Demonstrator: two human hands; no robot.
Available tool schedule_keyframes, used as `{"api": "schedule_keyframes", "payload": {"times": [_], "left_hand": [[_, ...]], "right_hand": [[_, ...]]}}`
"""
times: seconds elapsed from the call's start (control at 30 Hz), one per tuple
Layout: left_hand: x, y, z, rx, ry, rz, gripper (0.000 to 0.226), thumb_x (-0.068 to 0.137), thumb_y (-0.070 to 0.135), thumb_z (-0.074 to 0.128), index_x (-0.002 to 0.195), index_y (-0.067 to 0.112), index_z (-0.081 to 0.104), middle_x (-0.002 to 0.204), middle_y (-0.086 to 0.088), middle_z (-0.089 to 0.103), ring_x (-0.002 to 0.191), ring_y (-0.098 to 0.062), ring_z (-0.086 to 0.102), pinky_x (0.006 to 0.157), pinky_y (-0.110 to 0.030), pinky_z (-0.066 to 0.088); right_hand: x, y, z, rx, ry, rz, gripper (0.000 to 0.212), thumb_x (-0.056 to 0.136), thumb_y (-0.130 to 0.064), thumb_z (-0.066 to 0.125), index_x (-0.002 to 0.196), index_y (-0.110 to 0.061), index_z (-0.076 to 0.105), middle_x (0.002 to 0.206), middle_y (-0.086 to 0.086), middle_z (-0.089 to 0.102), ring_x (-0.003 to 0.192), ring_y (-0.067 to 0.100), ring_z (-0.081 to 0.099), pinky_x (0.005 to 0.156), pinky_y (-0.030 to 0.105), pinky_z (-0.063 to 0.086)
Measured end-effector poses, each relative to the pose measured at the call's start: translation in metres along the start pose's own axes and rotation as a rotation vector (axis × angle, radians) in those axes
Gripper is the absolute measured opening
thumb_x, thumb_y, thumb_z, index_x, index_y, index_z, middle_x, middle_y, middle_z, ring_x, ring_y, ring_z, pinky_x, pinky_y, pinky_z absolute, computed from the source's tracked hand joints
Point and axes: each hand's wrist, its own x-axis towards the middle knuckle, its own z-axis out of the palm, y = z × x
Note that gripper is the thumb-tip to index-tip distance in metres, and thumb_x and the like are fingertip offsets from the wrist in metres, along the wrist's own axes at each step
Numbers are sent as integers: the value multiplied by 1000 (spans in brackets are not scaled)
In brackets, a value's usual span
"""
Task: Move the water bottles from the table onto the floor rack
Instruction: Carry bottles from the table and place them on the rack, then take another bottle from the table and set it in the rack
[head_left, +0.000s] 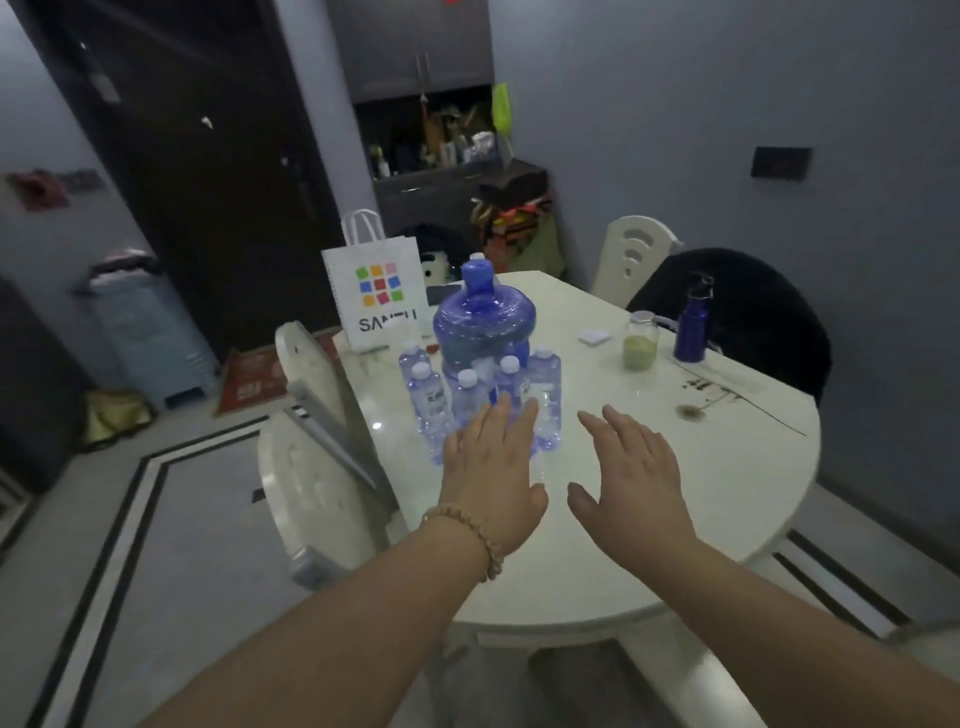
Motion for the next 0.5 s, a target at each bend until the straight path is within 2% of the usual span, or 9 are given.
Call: {"api": "schedule_keyframes", "payload": {"times": [0.13, 0.2, 0.33, 0.43, 0.5], "left_hand": [[16, -49, 5, -39, 19, -40, 82, 82, 40, 57, 148, 29, 11, 155, 1, 19, 140, -21, 19, 111, -39, 20], [29, -73, 12, -42, 22, -55, 81, 81, 40, 59, 148, 30, 13, 153, 2, 22, 138, -20, 22, 109, -37, 22], [68, -130, 25, -18, 16, -84, 81, 78, 42, 59, 147, 30, 19, 152, 1, 26, 137, -20, 25, 106, -36, 23], [98, -169, 26, -6, 39, -106, 79, 78, 42, 60, 146, 31, 21, 151, 3, 28, 135, -18, 27, 107, -34, 24], [116, -193, 25, 3, 40, -111, 82, 79, 42, 62, 147, 32, 17, 154, 3, 23, 136, -17, 24, 109, -34, 21]], "right_hand": [[44, -30, 20, 30, 46, -53, 69, 72, -25, 75, 135, -16, 49, 138, 10, 52, 127, 31, 46, 108, 42, 30], [69, -45, 38, 60, 47, -78, 67, 72, -24, 76, 133, -14, 51, 134, 9, 55, 123, 32, 50, 105, 43, 35], [131, -75, 86, 70, 3, -107, 67, 79, -30, 69, 140, -18, 44, 142, 2, 49, 133, 22, 41, 111, 34, 27], [173, -102, 113, 94, -36, -95, 66, 84, -36, 63, 144, -24, 36, 149, -2, 39, 138, 18, 32, 115, 35, 24], [194, -117, 127, 102, -45, -106, 67, 86, -37, 63, 145, -27, 33, 151, -4, 36, 139, 18, 30, 116, 35, 22]]}}
